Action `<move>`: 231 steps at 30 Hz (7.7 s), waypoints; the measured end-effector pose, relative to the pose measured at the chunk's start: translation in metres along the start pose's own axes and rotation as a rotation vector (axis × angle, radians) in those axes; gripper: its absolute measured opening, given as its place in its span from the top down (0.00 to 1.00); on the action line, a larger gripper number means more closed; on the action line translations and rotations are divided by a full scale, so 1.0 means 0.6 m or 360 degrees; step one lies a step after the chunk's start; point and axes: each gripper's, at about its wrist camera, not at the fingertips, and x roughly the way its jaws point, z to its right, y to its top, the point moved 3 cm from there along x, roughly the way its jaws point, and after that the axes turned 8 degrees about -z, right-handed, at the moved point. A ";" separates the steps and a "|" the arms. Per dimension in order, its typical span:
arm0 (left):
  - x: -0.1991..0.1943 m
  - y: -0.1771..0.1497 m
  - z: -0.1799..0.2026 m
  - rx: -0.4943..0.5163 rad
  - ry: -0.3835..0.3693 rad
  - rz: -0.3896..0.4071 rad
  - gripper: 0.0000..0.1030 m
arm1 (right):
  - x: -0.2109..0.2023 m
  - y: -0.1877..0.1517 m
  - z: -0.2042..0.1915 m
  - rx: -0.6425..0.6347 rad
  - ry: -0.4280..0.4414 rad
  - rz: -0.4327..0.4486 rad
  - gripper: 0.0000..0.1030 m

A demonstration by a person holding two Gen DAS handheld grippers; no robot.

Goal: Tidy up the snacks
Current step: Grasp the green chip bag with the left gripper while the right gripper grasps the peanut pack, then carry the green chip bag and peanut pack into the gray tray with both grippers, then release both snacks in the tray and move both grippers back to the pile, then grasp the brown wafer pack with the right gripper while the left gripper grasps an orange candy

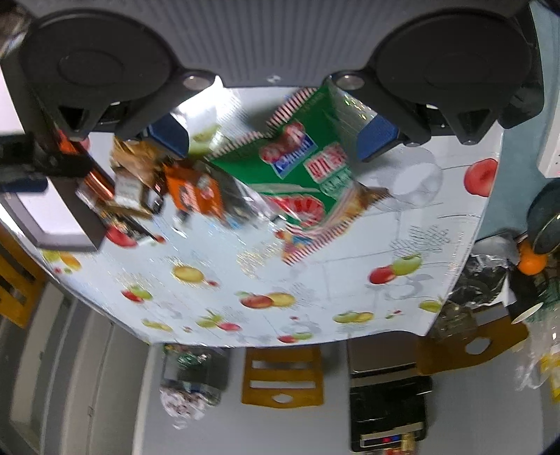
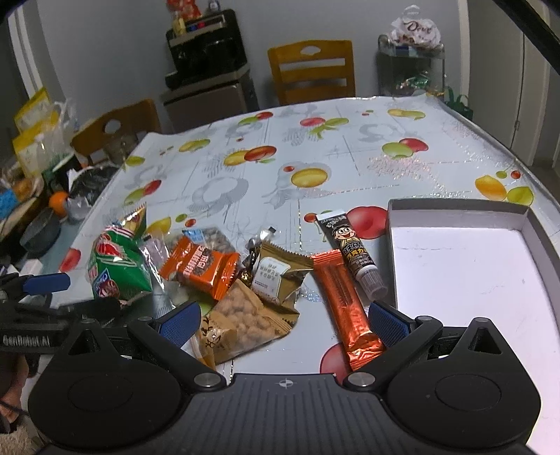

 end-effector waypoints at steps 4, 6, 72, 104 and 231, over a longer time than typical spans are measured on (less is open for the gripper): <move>0.009 0.017 -0.019 -0.0061 0.0018 0.0056 0.00 | 0.006 -0.010 -0.015 -0.0092 0.0051 -0.0014 0.00; 0.023 0.025 -0.025 -0.0104 0.0014 0.0058 0.00 | 0.011 -0.014 -0.027 -0.0146 0.0073 -0.0023 0.00; -0.017 0.018 0.037 0.0044 0.0014 0.0335 0.34 | -0.047 -0.025 -0.033 -0.0368 0.0229 0.0350 0.66; 0.092 0.095 0.497 0.0623 -0.0533 0.0052 0.34 | -0.088 -0.030 0.292 0.0132 -0.0177 0.0513 0.73; 0.121 0.063 0.018 0.0130 -0.0328 0.0261 0.06 | 0.113 0.027 -0.040 -0.0109 -0.0200 0.0083 0.41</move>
